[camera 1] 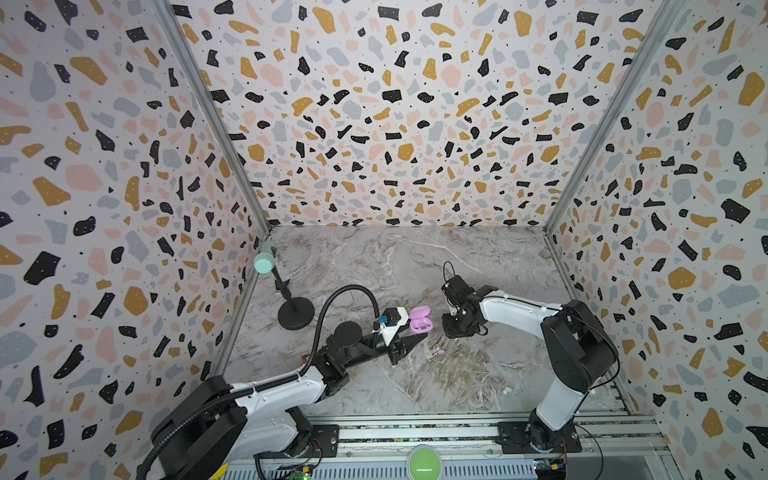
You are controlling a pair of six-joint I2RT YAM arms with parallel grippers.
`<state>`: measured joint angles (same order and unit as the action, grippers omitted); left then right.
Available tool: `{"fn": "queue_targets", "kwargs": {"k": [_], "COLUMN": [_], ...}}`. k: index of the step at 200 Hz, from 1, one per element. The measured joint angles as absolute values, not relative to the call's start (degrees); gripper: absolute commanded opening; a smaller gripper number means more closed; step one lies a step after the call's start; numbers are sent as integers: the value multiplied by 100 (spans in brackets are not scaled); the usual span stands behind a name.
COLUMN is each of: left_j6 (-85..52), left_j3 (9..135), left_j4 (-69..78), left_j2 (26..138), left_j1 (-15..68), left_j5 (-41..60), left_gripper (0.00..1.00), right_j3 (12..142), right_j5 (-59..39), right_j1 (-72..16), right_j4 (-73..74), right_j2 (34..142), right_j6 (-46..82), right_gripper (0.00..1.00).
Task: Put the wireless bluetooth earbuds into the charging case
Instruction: 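Lower the right gripper and close it on a pink earbud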
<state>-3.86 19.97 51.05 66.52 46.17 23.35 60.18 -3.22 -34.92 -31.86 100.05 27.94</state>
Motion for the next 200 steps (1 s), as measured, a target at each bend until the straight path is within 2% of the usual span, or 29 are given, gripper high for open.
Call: {"fn": "queue_targets", "kwargs": {"k": [86,148,200], "left_j6": [-386,-386,-386], "left_j3": [1997,1997,1997], "left_j4": [5103,5103,5111], "left_j2": [6611,6611,6626], "left_j1": [4617,4617,4617], "left_j5": [2309,2305,2314], "left_gripper": [6,6,6], "right_j3": [6062,6058,5900], "right_j5": [-84,-69,-410], "right_j1": [-3579,-3586,-3505], "right_j4": [-3267,-3262,-3253], "right_j2": [10047,10018,9227], "right_j6": [2775,2757,2722], "right_gripper": [18,14,13]}}
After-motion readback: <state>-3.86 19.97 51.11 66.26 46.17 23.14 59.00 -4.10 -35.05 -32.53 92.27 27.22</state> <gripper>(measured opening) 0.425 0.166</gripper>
